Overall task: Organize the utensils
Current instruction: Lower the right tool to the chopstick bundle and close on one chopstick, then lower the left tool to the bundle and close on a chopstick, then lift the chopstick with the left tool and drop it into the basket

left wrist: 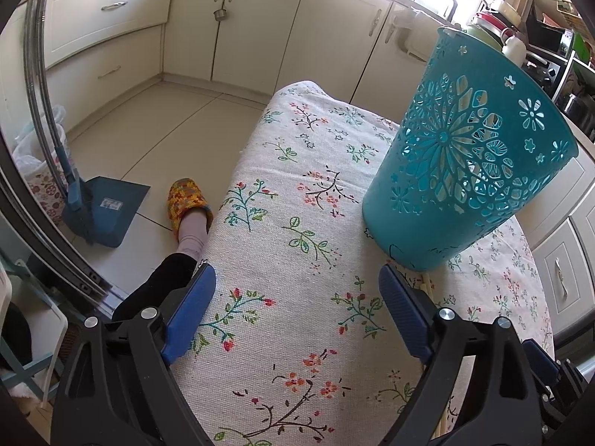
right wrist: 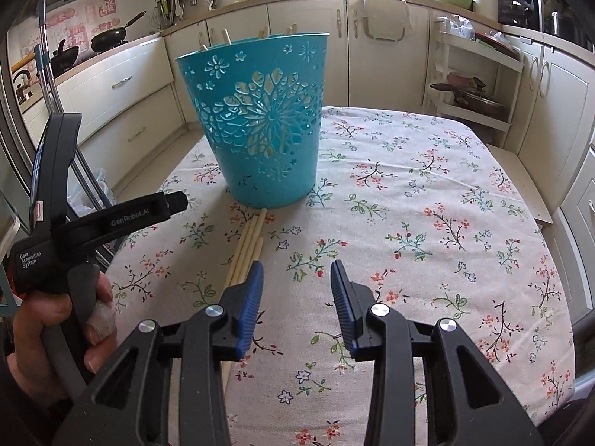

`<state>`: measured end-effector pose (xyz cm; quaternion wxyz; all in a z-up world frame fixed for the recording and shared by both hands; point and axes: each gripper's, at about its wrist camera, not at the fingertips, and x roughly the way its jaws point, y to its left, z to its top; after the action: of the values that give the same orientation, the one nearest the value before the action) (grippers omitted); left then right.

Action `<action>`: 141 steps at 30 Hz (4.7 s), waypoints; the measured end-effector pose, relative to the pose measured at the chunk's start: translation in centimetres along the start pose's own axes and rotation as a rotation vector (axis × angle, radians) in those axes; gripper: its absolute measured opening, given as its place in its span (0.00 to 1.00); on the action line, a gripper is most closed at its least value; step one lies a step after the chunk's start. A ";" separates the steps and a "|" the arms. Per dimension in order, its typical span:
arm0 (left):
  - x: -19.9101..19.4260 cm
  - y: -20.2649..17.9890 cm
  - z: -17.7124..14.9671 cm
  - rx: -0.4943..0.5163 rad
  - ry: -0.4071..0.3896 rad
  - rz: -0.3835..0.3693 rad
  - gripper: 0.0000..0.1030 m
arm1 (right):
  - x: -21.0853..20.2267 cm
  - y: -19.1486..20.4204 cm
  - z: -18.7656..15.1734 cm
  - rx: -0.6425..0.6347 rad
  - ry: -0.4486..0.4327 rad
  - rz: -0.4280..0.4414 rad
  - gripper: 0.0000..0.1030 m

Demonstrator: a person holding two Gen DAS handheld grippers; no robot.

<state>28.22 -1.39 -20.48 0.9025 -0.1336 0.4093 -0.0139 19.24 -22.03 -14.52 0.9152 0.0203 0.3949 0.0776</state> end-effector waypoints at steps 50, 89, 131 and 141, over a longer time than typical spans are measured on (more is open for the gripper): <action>0.6 -4.1 -1.1 0.266 0.105 -0.060 0.84 | 4.0 -0.2 -0.6 -0.059 0.106 0.029 0.07; 0.1 -7.9 -2.5 0.400 0.255 -0.110 0.04 | 4.0 -2.1 -0.7 0.031 0.087 0.114 0.07; -11.6 -13.8 19.4 0.158 -0.500 -0.234 0.04 | 3.9 -2.9 -0.8 0.067 0.081 0.150 0.07; -7.1 -14.7 17.4 0.191 -0.450 -0.177 0.04 | 4.0 -3.4 -0.7 0.093 0.089 0.181 0.07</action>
<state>37.61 -10.57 -0.60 0.9746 -0.0827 0.1816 -0.1016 21.88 -24.80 -18.22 0.8839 0.0951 0.4351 0.1426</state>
